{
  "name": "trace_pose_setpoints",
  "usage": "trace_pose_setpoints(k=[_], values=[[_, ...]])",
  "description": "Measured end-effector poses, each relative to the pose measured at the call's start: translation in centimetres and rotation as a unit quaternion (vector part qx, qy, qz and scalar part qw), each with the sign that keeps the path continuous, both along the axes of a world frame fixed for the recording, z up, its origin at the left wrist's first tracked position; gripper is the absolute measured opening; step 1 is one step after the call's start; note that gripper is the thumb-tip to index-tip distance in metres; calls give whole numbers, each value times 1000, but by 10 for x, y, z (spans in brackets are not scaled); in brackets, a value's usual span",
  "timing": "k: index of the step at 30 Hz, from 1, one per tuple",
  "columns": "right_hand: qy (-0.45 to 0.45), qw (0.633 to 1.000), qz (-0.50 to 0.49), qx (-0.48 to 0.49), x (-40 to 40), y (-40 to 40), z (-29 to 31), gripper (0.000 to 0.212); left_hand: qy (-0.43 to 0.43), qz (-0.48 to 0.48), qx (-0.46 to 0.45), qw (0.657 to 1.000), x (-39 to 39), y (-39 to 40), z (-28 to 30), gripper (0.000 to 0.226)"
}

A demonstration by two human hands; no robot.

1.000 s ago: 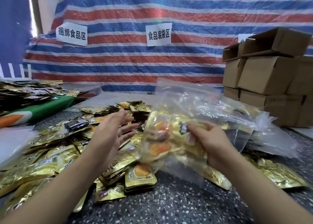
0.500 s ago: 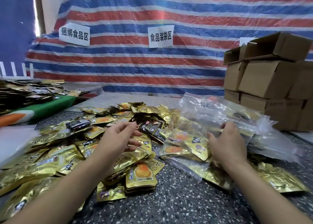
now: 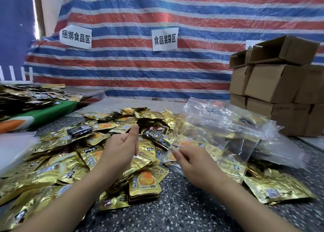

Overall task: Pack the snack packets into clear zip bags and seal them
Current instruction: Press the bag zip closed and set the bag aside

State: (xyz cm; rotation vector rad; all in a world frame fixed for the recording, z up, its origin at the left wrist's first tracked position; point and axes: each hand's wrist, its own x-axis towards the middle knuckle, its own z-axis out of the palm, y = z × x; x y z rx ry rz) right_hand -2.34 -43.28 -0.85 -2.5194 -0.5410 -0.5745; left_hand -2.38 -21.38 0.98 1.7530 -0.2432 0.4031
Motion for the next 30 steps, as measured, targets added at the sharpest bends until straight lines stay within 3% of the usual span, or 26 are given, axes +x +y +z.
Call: trace_pose_setpoints(k=[4, 8, 13, 15, 17, 20, 23, 27, 30], values=[[4, 999, 19, 31, -6, 6, -5, 44, -90, 41, 97, 990, 1, 0, -2, 55], [-27, 996, 31, 76, -11, 6, -5, 36, -99, 65, 121, 986, 1, -4, 0, 19], [-62, 995, 27, 75, -15, 9, 1, 44, -99, 77, 223, 967, -6, 8, 16, 64], [-75, 992, 30, 95, -16, 11, 4, 49, -94, 112, 249, 957, -10, 19, 19, 69], [-69, 991, 49, 104, -18, 12, 5, 51, -82, 163, 275, 944, -14, 37, 18, 62], [-15, 992, 80, 97, -23, 16, 4, 53, -53, 223, 286, 930, -13, 81, 15, 35], [9, 994, 91, 58, -23, 18, 0, 49, -24, 309, 333, 891, -5, 134, 11, 15], [5, 995, 93, 21, -21, 20, -5, 39, 69, 395, 427, 811, 8, 202, -4, 21], [-1, 995, 104, 12, -20, 22, -6, 35, 145, 394, 488, 765, 15, 238, -16, 31]])
